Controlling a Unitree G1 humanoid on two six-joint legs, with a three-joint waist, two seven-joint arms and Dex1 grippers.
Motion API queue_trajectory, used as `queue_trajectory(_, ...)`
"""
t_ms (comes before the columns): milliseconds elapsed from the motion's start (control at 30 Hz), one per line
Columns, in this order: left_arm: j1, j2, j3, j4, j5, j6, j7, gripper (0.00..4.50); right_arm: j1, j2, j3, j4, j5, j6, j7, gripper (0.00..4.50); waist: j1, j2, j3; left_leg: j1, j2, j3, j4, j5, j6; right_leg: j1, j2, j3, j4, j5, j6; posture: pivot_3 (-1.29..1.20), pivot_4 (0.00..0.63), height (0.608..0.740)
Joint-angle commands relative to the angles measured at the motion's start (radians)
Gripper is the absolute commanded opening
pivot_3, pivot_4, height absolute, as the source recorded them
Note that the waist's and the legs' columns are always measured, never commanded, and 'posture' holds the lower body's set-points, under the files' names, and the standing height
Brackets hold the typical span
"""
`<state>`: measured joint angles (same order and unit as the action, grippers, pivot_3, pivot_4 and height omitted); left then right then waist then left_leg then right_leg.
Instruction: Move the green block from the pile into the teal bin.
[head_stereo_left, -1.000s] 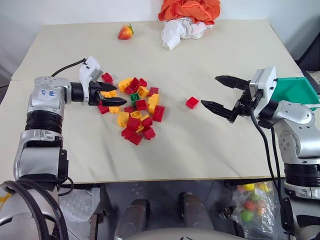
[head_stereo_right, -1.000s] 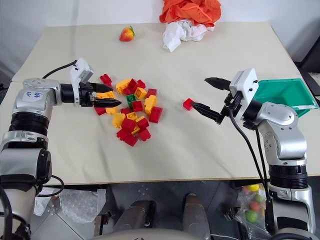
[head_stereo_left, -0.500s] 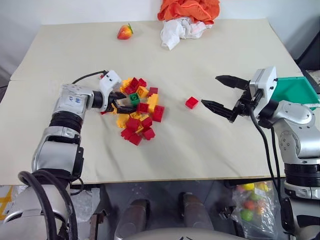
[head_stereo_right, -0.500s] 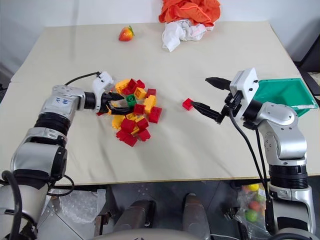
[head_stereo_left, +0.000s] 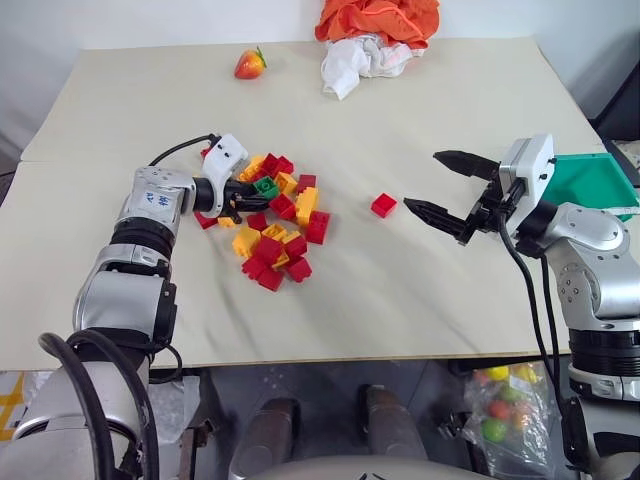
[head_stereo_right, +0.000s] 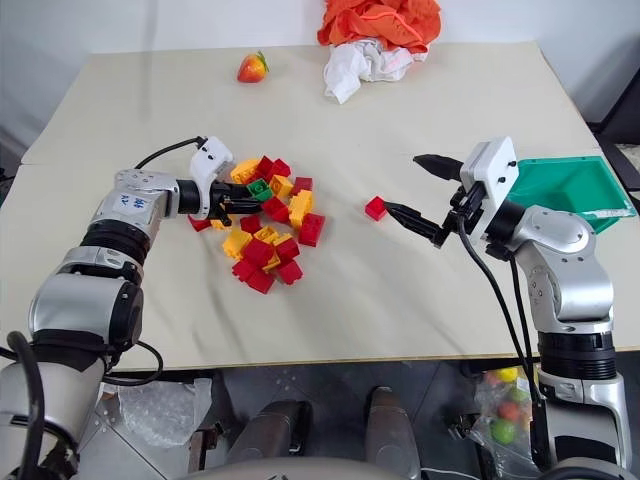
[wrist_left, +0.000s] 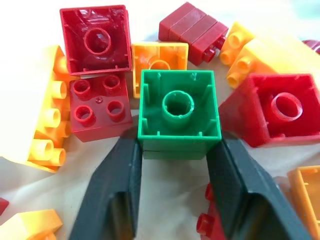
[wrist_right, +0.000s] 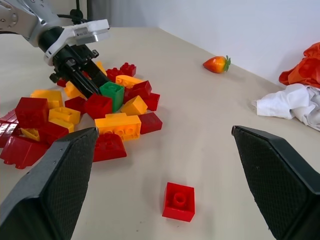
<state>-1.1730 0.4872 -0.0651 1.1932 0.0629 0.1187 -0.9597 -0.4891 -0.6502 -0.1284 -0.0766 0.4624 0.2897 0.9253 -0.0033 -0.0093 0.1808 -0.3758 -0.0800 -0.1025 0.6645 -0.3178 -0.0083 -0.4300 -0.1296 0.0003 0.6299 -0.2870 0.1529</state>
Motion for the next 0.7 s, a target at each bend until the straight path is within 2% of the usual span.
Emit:
queue_trajectory(33,-0.061,0.041,0.037,-0.053,-0.035,-0.003,-0.049,1.48,0.004,-0.017,-0.048,-0.048,0.020,-0.008,-0.010,4.50,0.000,0.000,0.000,0.000,0.000,0.000,0.000,0.000,0.000,0.000,0.000,0.000,0.000,0.000,0.000,0.00,0.150,0.740)
queue_trajectory(167,-0.069,0.061,0.022,-0.173,-0.053,0.007,-0.184,1.48,0.007,-0.032,-0.069,-0.051,0.021,-0.006,-0.017,4.50,0.000,0.000,0.000,0.000,0.000,0.000,0.000,0.000,0.000,0.000,0.000,0.000,0.000,0.000,0.000,0.00,0.150,0.740)
queue_trajectory(267,-0.071,0.024,0.010,-0.267,-0.079,0.057,-0.244,1.48,0.007,-0.043,-0.083,-0.045,0.018,-0.005,-0.019,4.50,0.003,0.000,0.000,0.000,0.001,0.000,0.000,0.000,0.001,0.000,0.000,0.000,-0.001,0.000,0.000,0.00,0.150,0.740)
queue_trajectory(500,-0.001,-0.179,-0.091,-0.398,-0.072,0.085,-0.267,1.48,0.043,-0.078,-0.106,-0.070,0.025,0.016,-0.015,4.50,0.011,0.000,0.000,-0.001,0.002,0.001,0.002,-0.002,0.003,0.002,-0.001,0.000,-0.003,0.001,0.002,0.00,0.150,0.740)
queue_trajectory(667,0.044,-0.353,-0.172,-0.289,-0.023,0.016,-0.185,1.48,0.110,-0.085,-0.146,-0.145,0.038,0.043,-0.050,4.50,0.003,0.000,0.000,-0.001,0.000,0.002,0.001,-0.002,0.003,0.001,0.000,0.002,-0.003,0.001,0.002,0.00,0.150,0.740)
queue_trajectory(700,0.035,-0.363,-0.176,-0.259,-0.012,-0.002,-0.168,1.83,0.125,-0.088,-0.153,-0.160,0.041,0.051,-0.056,4.50,0.003,-0.001,0.001,-0.001,0.000,0.002,0.001,-0.002,0.003,0.001,0.000,0.002,-0.002,0.001,0.002,0.00,0.150,0.740)
